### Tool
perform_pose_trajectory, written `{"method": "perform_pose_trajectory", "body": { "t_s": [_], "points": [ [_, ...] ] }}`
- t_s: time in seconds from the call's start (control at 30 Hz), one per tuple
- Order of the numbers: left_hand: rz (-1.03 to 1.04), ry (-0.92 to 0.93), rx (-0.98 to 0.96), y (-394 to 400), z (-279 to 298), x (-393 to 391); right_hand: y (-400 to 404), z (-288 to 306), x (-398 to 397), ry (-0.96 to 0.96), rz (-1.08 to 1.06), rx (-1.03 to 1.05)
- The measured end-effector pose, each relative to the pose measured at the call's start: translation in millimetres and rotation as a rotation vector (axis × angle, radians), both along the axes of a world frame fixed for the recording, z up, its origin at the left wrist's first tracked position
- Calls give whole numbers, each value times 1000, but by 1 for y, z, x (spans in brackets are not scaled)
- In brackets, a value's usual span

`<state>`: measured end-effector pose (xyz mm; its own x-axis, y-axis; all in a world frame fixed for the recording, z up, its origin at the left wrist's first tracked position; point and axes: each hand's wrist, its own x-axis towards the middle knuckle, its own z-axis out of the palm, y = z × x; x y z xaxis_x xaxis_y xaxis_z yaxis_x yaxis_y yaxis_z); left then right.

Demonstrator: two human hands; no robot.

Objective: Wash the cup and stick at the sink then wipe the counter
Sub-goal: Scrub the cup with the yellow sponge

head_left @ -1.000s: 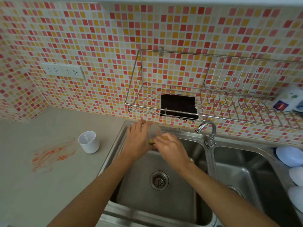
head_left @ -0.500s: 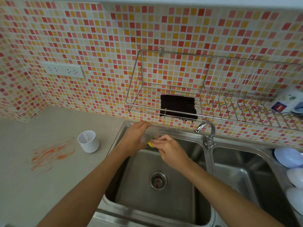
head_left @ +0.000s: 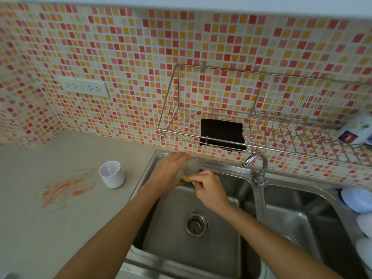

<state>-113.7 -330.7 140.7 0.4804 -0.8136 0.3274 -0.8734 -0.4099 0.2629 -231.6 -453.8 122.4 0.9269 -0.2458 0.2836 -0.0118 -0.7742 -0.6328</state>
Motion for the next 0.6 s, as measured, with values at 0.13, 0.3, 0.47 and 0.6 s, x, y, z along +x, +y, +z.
{"method": "perform_pose_trajectory", "body": {
  "t_s": [0.13, 0.3, 0.47, 0.6],
  "points": [
    [-25, -11, 12, -6, -2, -1, -28, 11, 9, -5, 159, -587],
    [-43, 22, -7, -2, -2, 4, -22, 2, 7, -27, 136, -524],
    [-51, 156, -29, 8, -8, 6, -12, -6, -5, 49, 188, -306],
    [-37, 300, -82, 6, -2, 1, -13, -7, -4, -62, 109, -494]
  ]
}}
